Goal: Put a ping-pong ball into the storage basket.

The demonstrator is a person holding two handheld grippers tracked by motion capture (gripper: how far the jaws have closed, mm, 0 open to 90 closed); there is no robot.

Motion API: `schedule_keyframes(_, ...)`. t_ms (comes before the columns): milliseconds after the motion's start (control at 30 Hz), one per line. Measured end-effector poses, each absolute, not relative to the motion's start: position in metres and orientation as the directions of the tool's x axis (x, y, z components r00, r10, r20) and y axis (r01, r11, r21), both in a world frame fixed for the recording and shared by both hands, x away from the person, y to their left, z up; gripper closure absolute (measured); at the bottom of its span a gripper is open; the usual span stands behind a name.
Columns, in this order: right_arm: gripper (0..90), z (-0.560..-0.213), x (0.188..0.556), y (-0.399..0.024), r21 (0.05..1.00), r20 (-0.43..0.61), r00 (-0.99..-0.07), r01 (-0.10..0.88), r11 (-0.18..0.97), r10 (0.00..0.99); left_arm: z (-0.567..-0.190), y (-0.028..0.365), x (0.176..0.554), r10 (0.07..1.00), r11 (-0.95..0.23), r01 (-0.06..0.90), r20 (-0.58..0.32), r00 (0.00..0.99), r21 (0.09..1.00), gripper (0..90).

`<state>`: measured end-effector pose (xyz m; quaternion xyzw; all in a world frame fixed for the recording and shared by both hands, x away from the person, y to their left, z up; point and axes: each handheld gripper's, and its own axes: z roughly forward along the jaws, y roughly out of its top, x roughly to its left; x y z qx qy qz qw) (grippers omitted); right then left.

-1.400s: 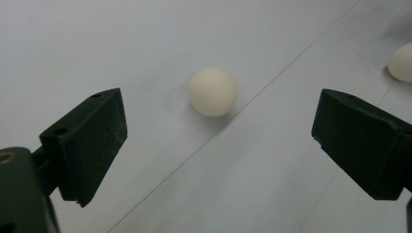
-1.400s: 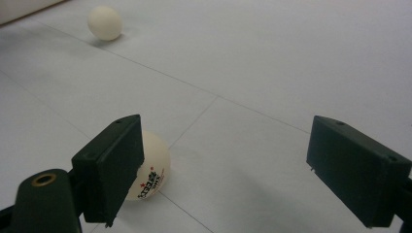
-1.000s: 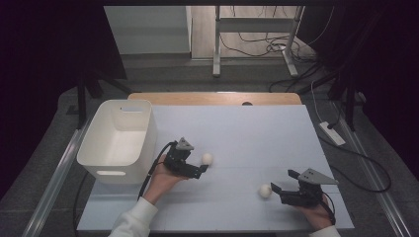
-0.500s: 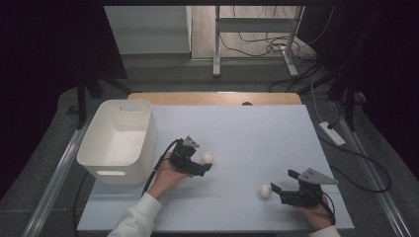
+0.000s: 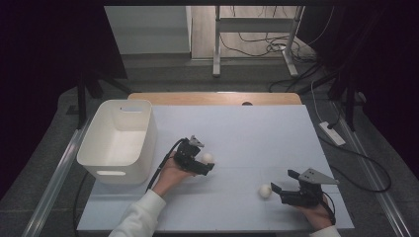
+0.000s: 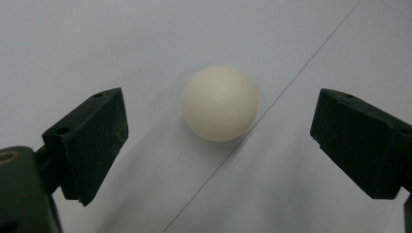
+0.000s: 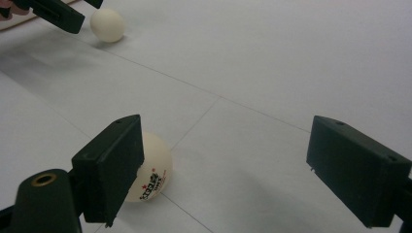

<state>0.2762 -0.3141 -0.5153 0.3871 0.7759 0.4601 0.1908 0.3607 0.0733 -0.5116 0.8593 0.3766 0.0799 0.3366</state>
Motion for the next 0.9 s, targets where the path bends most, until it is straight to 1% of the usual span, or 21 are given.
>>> schedule_keyframes(267,13.5,-0.516,0.276,-0.314,0.859,0.054,-0.626,0.426,0.283,0.778,-0.516,0.066,0.366,0.691,-0.513,0.594,-0.112,0.714,0.620,9.5)
schedule_keyframes(367,13.5,-0.516,0.276,-0.314,0.858,0.053,-0.625,0.427,0.284,0.779,-0.517,0.066,0.368,0.696,-0.511,0.600,-0.114,0.709,0.616,12.8)
schedule_keyframes(467,13.5,-0.516,0.276,-0.314,0.860,0.058,-0.626,0.428,0.280,0.778,-0.518,0.066,0.369,0.699,-0.511,0.602,-0.111,0.706,0.614,18.0)
schedule_keyframes(500,13.5,-0.516,0.276,-0.314,0.859,0.055,-0.625,0.428,0.282,0.779,-0.518,0.066,0.369,0.701,-0.510,0.602,-0.109,0.705,0.614,18.0)
schedule_keyframes(600,13.5,-0.516,0.276,-0.314,0.860,0.056,-0.625,0.427,0.281,0.778,-0.519,0.067,0.369,0.689,-0.510,0.599,-0.123,0.714,0.618,25.5)
schedule_keyframes(767,13.5,-0.516,0.276,-0.314,0.859,0.057,-0.625,0.427,0.280,0.779,-0.522,0.066,0.369,0.674,-0.532,0.590,-0.117,0.729,0.607,42.3)
schedule_keyframes(800,13.5,-0.516,0.276,-0.314,0.860,0.058,-0.624,0.428,0.279,0.779,-0.522,0.066,0.369,0.672,-0.534,0.590,-0.119,0.731,0.606,42.3)
schedule_keyframes(833,13.5,-0.516,0.276,-0.315,0.861,0.060,-0.624,0.426,0.276,0.779,-0.522,0.066,0.369,0.672,-0.535,0.588,-0.117,0.731,0.606,48.4)
schedule_keyframes(900,13.5,-0.516,0.276,-0.315,0.861,0.059,-0.625,0.426,0.276,0.778,-0.522,0.066,0.369,0.673,-0.532,0.587,-0.117,0.731,0.610,50.2)
